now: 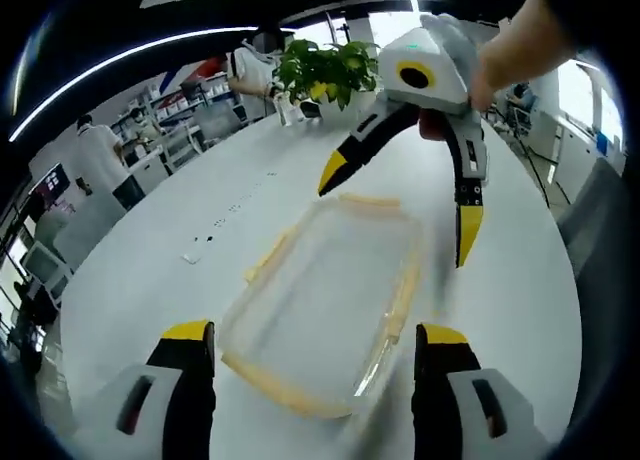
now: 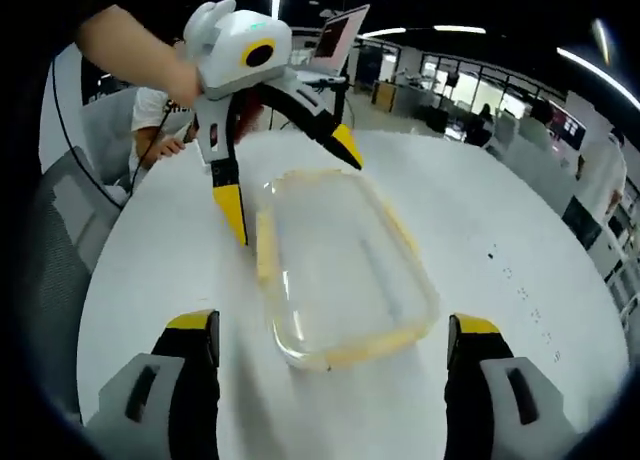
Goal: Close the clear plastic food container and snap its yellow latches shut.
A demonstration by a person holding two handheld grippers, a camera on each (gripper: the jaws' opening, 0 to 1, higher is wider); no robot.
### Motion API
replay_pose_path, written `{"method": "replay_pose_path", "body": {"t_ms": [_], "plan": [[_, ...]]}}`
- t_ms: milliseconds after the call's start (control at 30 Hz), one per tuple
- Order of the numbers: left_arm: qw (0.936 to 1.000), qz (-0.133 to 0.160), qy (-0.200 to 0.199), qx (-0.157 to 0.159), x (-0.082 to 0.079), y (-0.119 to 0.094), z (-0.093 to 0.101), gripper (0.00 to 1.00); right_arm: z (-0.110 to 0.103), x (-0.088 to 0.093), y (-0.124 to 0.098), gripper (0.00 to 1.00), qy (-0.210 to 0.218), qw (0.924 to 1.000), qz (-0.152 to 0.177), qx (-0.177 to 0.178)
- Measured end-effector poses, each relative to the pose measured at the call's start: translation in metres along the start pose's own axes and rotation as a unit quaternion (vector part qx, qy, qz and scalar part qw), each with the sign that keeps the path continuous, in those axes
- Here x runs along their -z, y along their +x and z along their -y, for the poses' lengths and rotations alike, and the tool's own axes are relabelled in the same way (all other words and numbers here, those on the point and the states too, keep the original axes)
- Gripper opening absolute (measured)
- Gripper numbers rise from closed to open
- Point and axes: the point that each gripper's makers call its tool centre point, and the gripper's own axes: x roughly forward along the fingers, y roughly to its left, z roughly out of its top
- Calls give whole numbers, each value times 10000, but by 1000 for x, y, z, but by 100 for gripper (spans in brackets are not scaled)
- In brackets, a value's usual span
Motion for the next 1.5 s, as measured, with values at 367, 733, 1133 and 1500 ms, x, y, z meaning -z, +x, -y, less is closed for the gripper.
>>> {"method": "replay_pose_path", "body": {"t_ms": [367,733,1133,1500], "plan": [[9965,398,-683,-265,9,-12,6,96,-4,5,-9,100,724,9956,508,323],[9949,390,-896,-270,22,-20,16,98,-9,2,-17,100,1215,9875,773,637],[9907,406,-1235,-404,38,-32,12,97,-13,3,-19,100,1455,9829,877,713],[9818,626,-1712,-539,41,-50,15,95,-18,10,-39,99,1939,9698,1099,988]]}}
